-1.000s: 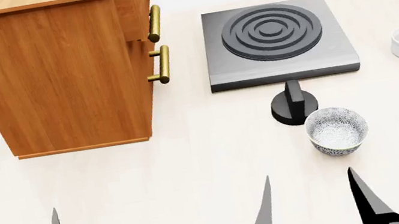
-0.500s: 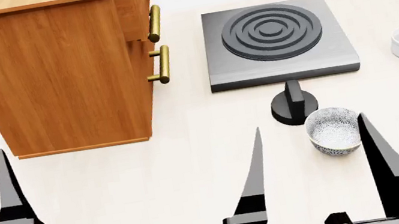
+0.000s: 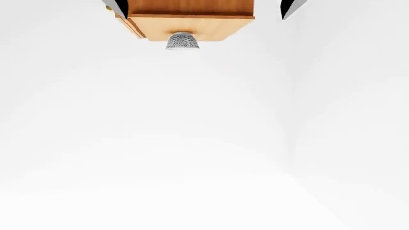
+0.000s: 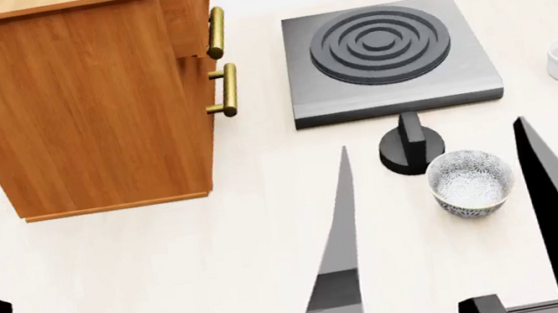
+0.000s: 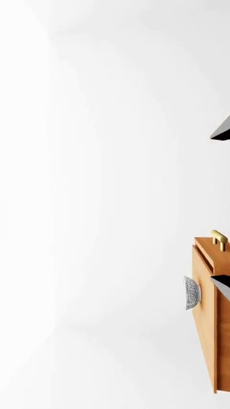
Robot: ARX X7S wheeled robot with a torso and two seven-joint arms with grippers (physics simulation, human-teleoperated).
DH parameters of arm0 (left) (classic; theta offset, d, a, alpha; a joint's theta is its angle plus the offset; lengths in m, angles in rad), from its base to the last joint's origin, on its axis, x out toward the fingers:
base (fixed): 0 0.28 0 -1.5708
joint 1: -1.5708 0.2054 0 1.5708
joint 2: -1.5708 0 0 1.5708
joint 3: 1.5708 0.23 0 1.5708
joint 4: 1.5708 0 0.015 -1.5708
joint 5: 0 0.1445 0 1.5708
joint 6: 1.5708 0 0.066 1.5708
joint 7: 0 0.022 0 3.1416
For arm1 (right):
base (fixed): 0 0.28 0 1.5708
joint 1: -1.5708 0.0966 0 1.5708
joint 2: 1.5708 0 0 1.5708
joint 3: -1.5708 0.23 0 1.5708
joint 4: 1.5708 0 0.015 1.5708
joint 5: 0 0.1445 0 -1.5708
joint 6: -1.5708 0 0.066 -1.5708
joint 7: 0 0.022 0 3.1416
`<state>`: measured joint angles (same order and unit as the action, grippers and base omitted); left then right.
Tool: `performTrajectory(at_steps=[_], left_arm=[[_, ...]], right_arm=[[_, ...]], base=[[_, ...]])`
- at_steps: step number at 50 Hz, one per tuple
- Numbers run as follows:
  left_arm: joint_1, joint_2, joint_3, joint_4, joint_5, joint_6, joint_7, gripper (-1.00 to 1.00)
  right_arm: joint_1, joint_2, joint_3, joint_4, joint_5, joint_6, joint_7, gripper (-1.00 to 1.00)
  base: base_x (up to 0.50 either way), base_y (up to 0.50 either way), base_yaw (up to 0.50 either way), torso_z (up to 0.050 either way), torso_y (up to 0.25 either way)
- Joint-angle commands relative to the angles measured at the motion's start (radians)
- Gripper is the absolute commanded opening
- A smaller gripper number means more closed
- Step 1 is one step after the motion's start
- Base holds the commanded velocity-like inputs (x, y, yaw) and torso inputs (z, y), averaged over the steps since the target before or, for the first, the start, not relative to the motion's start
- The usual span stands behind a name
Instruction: Pick the akita bowl on the wooden cabinet and place it on the plate.
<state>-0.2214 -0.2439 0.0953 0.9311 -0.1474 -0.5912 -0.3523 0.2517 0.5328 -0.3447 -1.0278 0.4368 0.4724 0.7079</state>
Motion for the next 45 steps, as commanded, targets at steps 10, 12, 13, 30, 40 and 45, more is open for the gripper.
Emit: performTrajectory(at_steps=[10, 12, 13, 30, 40, 45], left_arm=[[-0.01, -0.01, -0.038, 0.081, -0.045, -0.041, -0.025, 1.0], [-0.01, -0.011, -0.038, 0.085, -0.048, -0.043, -0.027, 1.0], [-0.011, -0.013, -0.038, 0.087, -0.048, -0.045, -0.029, 1.0], [-0.012, -0.031, -0.037, 0.097, -0.07, -0.043, -0.049, 1.0], [-0.013, -0.042, -0.033, 0.095, -0.082, -0.037, -0.062, 1.0], [-0.014, -0.049, -0.032, 0.096, -0.09, -0.037, -0.071, 1.0]], right_arm=[[0.174, 0.26, -0.273, -0.017, 0.09, -0.173, 0.288, 1.0], [0.196, 0.279, -0.301, -0.018, 0.095, -0.188, 0.311, 1.0], [0.209, 0.289, -0.319, -0.018, 0.099, -0.195, 0.325, 1.0], [0.314, 0.341, -0.456, -0.012, 0.113, -0.243, 0.413, 1.0], [0.335, 0.35, -0.484, -0.01, 0.113, -0.252, 0.428, 1.0], [0.344, 0.356, -0.497, -0.01, 0.112, -0.261, 0.436, 1.0]], base=[[0.34, 0.0, 0.0, 0.0, 0.0], [0.5, 0.0, 0.0, 0.0, 0.0], [0.5, 0.0, 0.0, 0.0, 0.0], [0.5, 0.0, 0.0, 0.0, 0.0], [0.5, 0.0, 0.0, 0.0, 0.0], [0.5, 0.0, 0.0, 0.0, 0.003]])
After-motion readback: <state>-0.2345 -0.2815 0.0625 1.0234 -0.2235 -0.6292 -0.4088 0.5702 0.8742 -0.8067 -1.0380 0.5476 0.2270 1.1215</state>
